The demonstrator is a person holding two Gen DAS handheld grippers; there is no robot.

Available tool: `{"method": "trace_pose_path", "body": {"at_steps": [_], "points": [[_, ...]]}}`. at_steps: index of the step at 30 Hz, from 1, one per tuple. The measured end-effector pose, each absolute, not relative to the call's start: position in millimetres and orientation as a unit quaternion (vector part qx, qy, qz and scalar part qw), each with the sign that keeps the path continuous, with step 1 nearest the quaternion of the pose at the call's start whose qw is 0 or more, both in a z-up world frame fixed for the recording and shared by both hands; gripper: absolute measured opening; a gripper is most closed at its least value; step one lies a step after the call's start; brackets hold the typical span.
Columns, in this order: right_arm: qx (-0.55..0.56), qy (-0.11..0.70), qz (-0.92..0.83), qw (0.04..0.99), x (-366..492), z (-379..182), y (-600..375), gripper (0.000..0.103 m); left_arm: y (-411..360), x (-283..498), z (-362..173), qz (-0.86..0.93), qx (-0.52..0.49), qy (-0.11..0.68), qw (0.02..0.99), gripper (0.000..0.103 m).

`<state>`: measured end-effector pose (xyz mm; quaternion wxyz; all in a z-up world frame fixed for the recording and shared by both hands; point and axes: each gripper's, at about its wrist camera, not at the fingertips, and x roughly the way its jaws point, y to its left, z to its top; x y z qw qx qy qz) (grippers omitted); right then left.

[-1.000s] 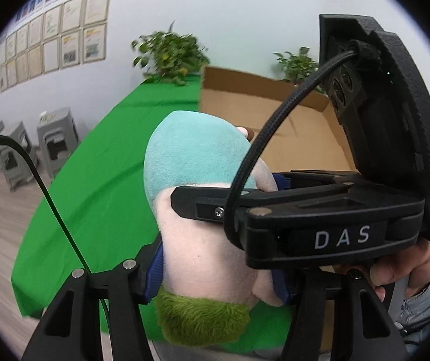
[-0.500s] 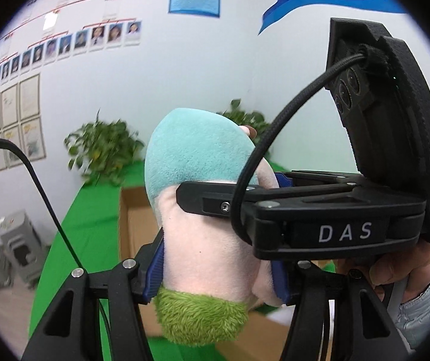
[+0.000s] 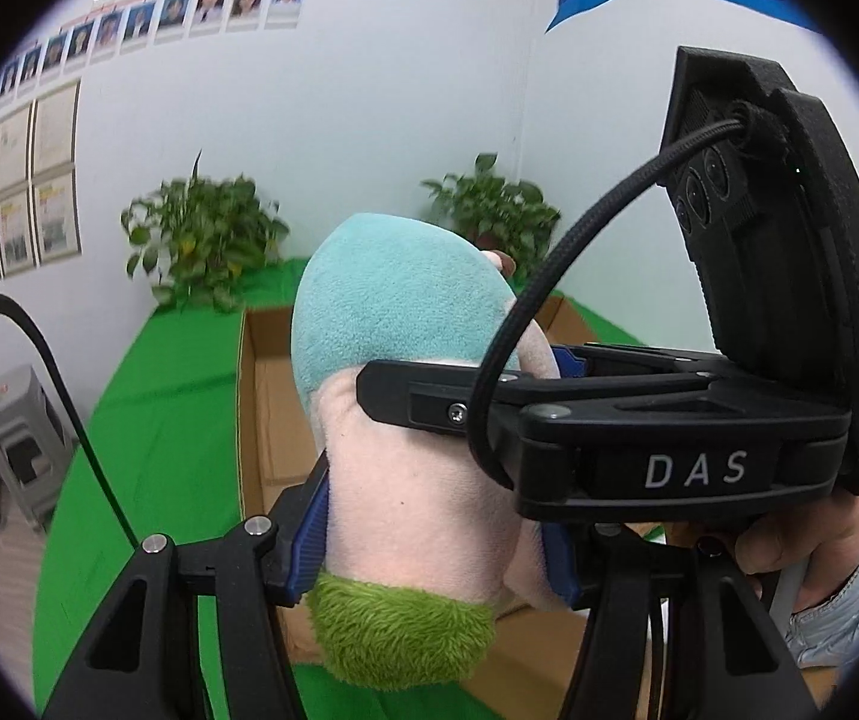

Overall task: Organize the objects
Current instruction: 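Carry the plush pig over the cardboard tray and release it inside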

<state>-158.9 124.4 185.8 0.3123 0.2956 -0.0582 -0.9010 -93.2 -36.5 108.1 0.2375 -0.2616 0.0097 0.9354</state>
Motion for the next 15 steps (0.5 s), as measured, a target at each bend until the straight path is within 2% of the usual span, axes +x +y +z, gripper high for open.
{"method": "trace_pose_path", "body": {"at_steps": [15], "points": [[0.391,-0.067,-0.864,0.310,-236.4,16.0,50.6,0.069,-59.7,-124.7,28.3,0.907,-0.353,-0.041,0.227,0.059]]}}
